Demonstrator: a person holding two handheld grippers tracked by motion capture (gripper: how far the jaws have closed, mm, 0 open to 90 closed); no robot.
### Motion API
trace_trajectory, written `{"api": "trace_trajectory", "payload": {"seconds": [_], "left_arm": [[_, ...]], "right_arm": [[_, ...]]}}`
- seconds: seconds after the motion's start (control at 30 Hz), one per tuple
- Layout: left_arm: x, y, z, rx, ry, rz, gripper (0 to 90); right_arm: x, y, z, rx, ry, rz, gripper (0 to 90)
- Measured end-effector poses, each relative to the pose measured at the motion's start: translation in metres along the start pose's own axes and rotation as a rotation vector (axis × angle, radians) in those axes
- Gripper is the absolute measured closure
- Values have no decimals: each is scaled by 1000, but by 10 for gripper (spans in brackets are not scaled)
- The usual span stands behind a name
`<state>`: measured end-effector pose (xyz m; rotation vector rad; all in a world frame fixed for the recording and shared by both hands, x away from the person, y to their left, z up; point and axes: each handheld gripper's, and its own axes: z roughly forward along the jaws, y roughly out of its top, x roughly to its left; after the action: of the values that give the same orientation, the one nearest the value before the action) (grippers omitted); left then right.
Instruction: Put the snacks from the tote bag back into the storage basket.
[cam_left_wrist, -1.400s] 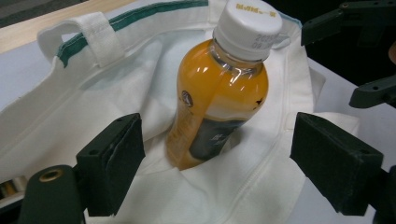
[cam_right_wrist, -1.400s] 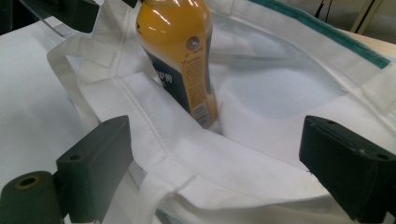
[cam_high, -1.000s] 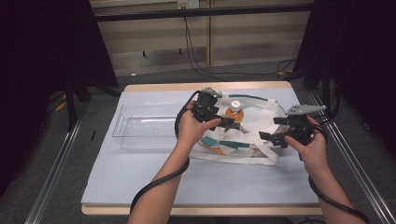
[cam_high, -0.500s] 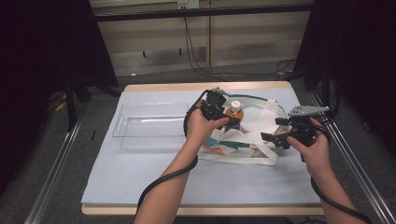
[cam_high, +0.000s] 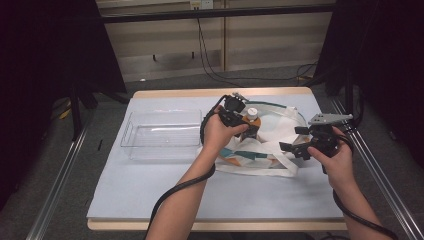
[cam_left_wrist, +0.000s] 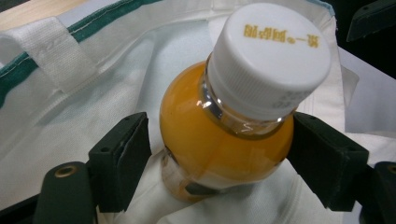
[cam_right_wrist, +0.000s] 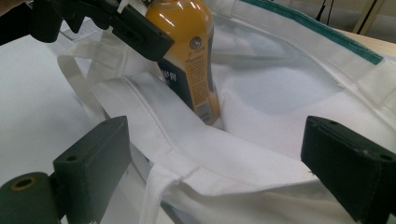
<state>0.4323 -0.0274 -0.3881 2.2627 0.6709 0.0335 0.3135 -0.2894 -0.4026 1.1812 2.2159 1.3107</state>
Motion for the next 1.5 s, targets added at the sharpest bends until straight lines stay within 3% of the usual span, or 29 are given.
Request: {"api": "trace_trajectory", "payload": {"seconds": [0.03, 0.3, 0.37, 0.47, 0.53, 0.67, 1.17, 1.5], "left_arm": [[-2, 0, 2, -15, -1, -22, 233], [-3, 3, 7, 17, -7, -16, 282], [-1, 3, 7, 31, -11, 4, 282], [-2, 4, 8, 32, -8, -16, 287], [-2, 6, 7, 56, -3, 15, 291], [-2, 8, 6, 73, -3, 16, 295], [-4, 17, 4, 135, 2, -24, 305], [-4, 16, 8, 120, 0, -26, 293]], "right_arm": [[0, 0, 0, 0, 1, -2, 83], [-2, 0, -2, -1, 0, 3, 83], [-2, -1, -2, -1, 1, 6, 83], [-2, -1, -2, -2, 1, 6, 83], [-1, -1, -2, -1, 0, 7, 83], [-2, -1, -2, -2, 1, 4, 83], [-3, -1, -3, -8, 7, 11, 83], [-4, -2, -3, -6, 6, 18, 83]]}}
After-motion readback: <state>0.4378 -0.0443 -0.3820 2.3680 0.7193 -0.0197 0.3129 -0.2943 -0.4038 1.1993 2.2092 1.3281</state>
